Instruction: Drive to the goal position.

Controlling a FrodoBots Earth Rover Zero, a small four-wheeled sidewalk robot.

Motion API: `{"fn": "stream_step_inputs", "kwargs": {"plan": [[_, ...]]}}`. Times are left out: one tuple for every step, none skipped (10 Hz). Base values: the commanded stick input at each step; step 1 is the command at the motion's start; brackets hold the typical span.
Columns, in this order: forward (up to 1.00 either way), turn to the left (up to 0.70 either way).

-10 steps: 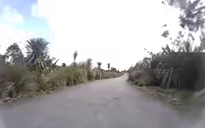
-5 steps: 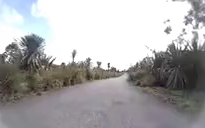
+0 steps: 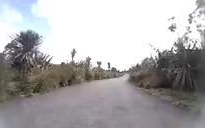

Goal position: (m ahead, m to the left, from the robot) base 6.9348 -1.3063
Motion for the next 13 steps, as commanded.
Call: {"fn": "stream_step_inputs", "kwargs": {"plan": [[0.85, 0.00], [0.85, 0.00], [0.85, 0.00], [0.85, 0.00], [0.85, 0.00], [0.85, 0.00], [0.85, 0.00], [0.85, 0.00], [0.85, 0.00], [0.85, 0.00], [0.85, 0.00], [0.85, 0.00], [0.85, 0.00]]}}
